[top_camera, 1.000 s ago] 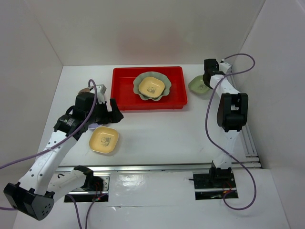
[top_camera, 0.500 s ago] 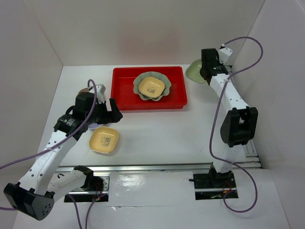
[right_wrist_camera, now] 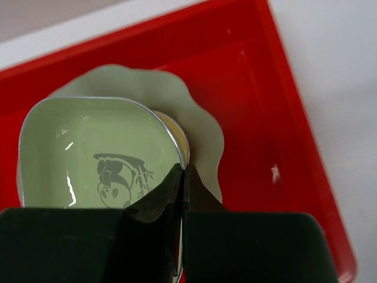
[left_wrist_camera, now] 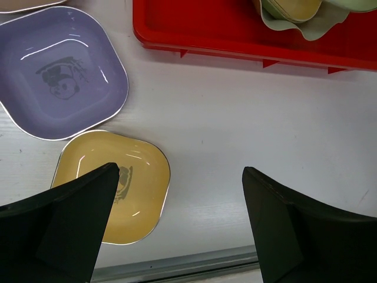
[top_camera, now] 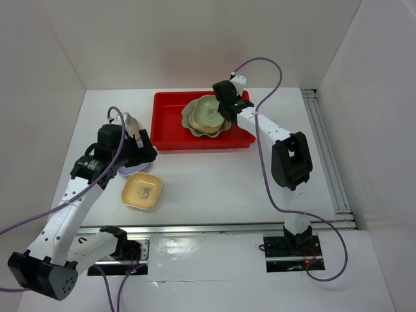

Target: Place the plates into the plastic bin on the countertop

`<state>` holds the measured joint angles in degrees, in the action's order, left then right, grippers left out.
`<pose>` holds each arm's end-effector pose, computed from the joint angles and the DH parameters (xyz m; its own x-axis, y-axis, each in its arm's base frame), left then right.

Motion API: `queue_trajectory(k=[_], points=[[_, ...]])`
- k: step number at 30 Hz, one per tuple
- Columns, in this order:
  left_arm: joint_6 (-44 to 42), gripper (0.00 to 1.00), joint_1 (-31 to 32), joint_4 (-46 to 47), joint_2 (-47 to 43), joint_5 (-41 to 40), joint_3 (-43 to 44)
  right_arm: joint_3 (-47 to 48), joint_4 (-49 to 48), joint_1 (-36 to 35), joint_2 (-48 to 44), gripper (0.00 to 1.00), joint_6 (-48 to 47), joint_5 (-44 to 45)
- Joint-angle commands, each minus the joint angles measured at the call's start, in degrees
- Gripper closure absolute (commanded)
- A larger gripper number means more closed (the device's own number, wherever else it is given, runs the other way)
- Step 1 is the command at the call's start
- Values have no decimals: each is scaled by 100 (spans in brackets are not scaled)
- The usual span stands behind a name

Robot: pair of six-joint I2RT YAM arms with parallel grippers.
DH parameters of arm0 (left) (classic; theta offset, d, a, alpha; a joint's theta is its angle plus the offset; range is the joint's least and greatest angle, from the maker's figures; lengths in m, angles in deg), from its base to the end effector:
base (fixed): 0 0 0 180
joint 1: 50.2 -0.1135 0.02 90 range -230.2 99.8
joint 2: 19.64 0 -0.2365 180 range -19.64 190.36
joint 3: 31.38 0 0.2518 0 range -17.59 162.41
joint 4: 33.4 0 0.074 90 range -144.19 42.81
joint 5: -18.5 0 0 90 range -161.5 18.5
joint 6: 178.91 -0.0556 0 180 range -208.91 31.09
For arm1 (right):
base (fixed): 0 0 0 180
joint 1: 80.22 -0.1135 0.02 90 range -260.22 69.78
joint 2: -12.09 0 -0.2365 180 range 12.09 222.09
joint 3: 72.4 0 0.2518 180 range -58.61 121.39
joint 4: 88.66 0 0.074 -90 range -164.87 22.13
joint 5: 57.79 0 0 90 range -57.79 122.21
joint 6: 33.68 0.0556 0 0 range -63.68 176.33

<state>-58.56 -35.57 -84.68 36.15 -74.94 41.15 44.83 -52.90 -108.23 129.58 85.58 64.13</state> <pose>0.2281 -0.0561 0.3082 -0.5766 -0.3707 -0.7280 -0.1009 0.9166 -0.3869 0.4367 0.1990 0.2509 -0.4632 0.2235 -0.8576 0.2354 0.9639 0.1241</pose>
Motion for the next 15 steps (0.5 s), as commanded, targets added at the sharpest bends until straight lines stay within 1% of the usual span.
queue_trajectory(k=[1, 4, 8, 9, 10, 12, 14, 15], points=[[85, 1, -22, -20, 11, -139, 67, 335, -448, -20, 186, 100, 317, 69], [85, 1, -22, -21, -112, -139, -38, 536, -353, -20, 519, 100, 449, 121], [85, 1, -22, -74, -112, -192, -108, 651, -290, -73, 739, 100, 563, 244], [33, 1, -22, -74, -112, -192, -108, 651, -290, -73, 740, 99, 564, 244], [33, 1, -22, -74, -112, -192, -108, 651, -343, -73, 792, 94, 564, 192], [33, 1, -22, -74, -112, -139, -108, 712, -343, -73, 854, 92, 634, 192], [33, 1, -22, -74, -112, -139, -108, 713, -404, -126, 854, 83, 634, 122], [33, 1, -22, -74, -112, -78, -161, 774, -405, -126, 854, 76, 634, 121]])
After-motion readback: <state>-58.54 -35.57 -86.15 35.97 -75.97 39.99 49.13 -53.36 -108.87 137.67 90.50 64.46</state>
